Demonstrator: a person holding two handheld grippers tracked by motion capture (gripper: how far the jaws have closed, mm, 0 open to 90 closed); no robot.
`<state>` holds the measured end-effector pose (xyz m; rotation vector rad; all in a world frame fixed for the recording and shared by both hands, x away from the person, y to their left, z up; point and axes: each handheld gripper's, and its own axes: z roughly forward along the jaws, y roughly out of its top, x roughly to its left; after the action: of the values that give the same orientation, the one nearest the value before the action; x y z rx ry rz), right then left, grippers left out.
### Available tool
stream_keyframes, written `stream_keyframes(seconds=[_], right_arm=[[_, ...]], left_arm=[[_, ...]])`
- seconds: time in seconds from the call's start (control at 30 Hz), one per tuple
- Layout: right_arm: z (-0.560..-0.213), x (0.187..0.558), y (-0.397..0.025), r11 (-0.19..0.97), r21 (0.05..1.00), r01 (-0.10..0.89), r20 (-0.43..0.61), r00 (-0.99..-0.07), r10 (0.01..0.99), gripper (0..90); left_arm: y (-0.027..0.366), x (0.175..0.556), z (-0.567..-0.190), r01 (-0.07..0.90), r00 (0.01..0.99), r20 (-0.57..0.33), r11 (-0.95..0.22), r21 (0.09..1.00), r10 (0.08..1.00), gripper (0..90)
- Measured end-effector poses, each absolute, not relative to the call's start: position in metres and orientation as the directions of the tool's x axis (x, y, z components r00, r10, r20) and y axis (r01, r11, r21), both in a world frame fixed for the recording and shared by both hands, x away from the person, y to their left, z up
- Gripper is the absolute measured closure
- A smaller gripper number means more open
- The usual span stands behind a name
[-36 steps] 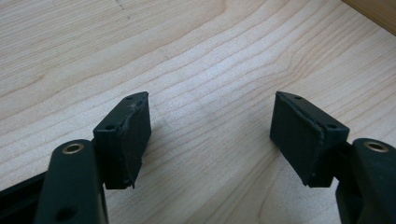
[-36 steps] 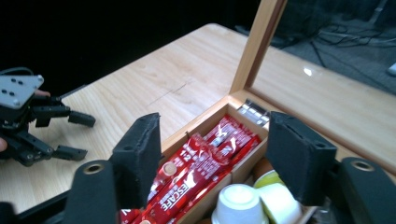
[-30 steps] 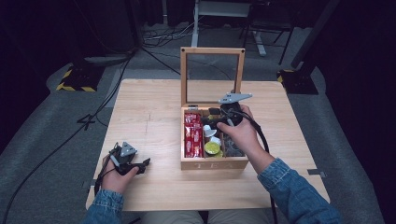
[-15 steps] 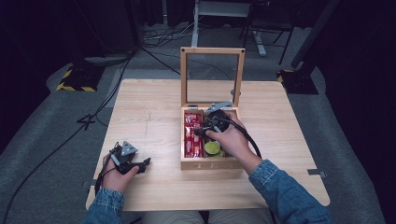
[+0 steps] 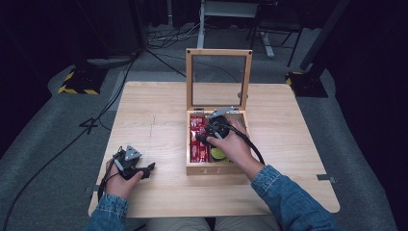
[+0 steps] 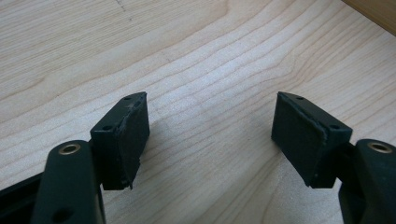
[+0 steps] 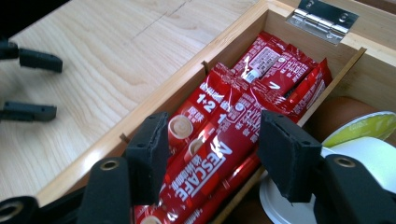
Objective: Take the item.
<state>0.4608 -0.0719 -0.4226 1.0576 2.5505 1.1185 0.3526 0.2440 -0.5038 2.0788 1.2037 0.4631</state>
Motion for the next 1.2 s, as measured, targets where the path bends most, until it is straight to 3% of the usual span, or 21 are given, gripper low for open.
stream_keyframes(seconds=[0.33, 0.43, 0.53, 0.77, 0.93, 1.2], right_arm=[[-0.430, 0.461, -0.061, 0.469, 0.690, 0.551, 0.120, -0.726, 0.678, 42.5], [-0.434, 0.459, -0.059, 0.483, 0.672, 0.562, 0.131, -0.732, 0.669, 46.0], [-0.433, 0.458, -0.058, 0.511, 0.671, 0.538, 0.084, -0.740, 0.668, 55.8], [-0.430, 0.457, -0.059, 0.490, 0.665, 0.564, 0.129, -0.733, 0.668, 78.0], [-0.427, 0.454, -0.058, 0.476, 0.674, 0.565, 0.158, -0.739, 0.655, 83.8], [-0.409, 0.450, -0.061, 0.442, 0.721, 0.533, 0.160, -0.749, 0.643, 84.2]], left_arm=[[0.244, 0.353, -0.504, 0.618, 0.509, -0.031, -0.340, 0.709, 0.860, 28.0], [0.244, 0.353, -0.504, 0.618, 0.509, -0.030, -0.340, 0.709, 0.860, 28.0], [0.244, 0.353, -0.504, 0.619, 0.509, -0.030, -0.341, 0.708, 0.860, 27.9], [0.244, 0.353, -0.504, 0.618, 0.508, -0.027, -0.342, 0.708, 0.861, 27.8], [0.244, 0.353, -0.504, 0.618, 0.507, -0.027, -0.341, 0.708, 0.861, 27.8], [0.244, 0.353, -0.504, 0.617, 0.508, -0.026, -0.343, 0.708, 0.861, 27.8]])
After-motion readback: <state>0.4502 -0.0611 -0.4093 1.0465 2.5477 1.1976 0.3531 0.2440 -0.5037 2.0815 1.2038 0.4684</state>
